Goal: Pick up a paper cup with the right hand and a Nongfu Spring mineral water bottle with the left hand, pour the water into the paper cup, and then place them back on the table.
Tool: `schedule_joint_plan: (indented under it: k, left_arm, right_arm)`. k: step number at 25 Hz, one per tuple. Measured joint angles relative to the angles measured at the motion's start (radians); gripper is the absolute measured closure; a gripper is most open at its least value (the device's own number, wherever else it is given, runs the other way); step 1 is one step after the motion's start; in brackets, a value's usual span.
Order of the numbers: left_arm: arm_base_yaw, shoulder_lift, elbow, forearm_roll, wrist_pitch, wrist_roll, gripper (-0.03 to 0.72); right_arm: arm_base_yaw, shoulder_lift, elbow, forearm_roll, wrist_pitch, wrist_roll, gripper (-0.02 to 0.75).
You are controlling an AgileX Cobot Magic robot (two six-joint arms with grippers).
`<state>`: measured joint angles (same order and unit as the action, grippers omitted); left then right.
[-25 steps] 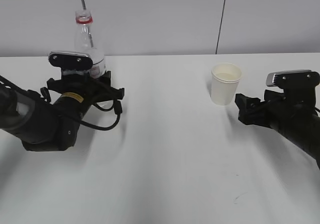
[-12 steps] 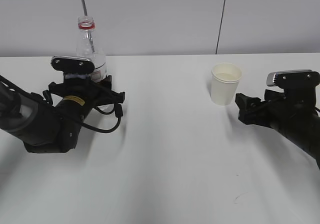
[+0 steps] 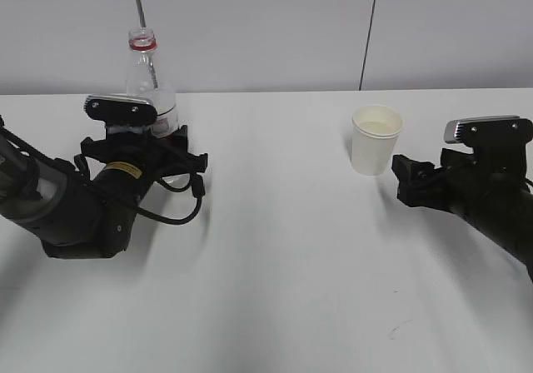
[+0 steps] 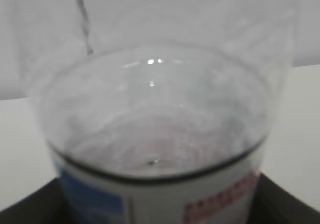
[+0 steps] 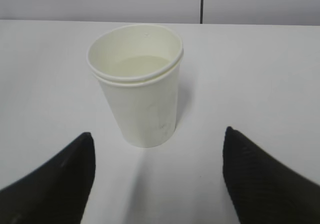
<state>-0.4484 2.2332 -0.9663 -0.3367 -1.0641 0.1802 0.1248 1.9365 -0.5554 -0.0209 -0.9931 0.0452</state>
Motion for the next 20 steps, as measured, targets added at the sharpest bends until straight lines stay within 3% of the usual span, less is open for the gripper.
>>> schedule_joint_plan:
  k: [6,13,20]
  left_arm:
    - [0.0,0.0,0.0,-0.002,0.003,0.002,0.162]
    - [0.0,-0.045,0.004,-0.034,0.029,0.003,0.151]
    - [-0.002,-0.113,0.095,-0.036,0.029,0.004,0.152]
  right_arm:
    - [0.0,0.0,0.0,0.0,0.0,0.0,0.146]
    - [0.0,0.0,0.0,0.0,-0.002,0.0,0.146]
    - [0.0,0.0,0.0,0.0,-0.002,0.0,0.146]
